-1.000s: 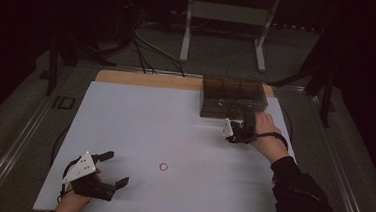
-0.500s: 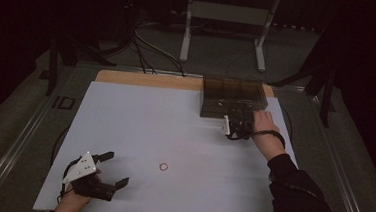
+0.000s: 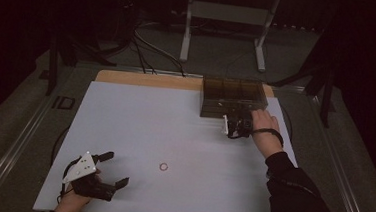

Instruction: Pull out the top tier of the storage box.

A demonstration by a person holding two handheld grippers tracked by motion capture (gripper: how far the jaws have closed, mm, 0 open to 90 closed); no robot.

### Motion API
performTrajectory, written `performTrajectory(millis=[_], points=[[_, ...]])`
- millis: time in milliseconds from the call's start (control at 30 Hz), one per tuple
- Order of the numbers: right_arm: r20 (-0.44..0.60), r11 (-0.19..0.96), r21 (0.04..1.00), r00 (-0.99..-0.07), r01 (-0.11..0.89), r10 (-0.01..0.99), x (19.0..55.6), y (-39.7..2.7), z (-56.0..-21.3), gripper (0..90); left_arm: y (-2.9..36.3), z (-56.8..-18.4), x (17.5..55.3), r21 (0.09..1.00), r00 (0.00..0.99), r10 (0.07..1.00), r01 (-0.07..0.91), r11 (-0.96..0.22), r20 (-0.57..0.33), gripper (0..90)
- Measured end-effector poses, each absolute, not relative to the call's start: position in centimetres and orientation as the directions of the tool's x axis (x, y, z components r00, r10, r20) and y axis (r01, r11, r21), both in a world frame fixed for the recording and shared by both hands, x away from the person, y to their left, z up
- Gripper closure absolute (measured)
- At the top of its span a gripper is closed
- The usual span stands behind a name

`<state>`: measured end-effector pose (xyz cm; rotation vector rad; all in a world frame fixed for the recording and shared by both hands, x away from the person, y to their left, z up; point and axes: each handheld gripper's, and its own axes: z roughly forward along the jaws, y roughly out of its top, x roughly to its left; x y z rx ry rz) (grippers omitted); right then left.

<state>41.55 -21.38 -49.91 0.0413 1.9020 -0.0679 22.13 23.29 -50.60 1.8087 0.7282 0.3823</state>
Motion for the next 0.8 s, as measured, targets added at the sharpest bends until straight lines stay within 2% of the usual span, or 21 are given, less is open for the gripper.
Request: performTrajectory(millis=[133, 800], points=[[-0.946, 0.998, -0.023, -0.324, 0.062, -0.002, 41.8, -21.3, -50.0, 74.8, 23.3, -50.6, 22.2, 0.934, 0.760, 0.644, 0.288, -0.211, -0.089, 0.0], [-0.945, 0.994, -0.082, -0.324, 0.077, -0.053, 42.6, -20.3, -50.6, 79.7, 23.3, -50.6, 22.2, 0.929, 0.760, 0.644, 0.296, -0.221, -0.089, 0.0]])
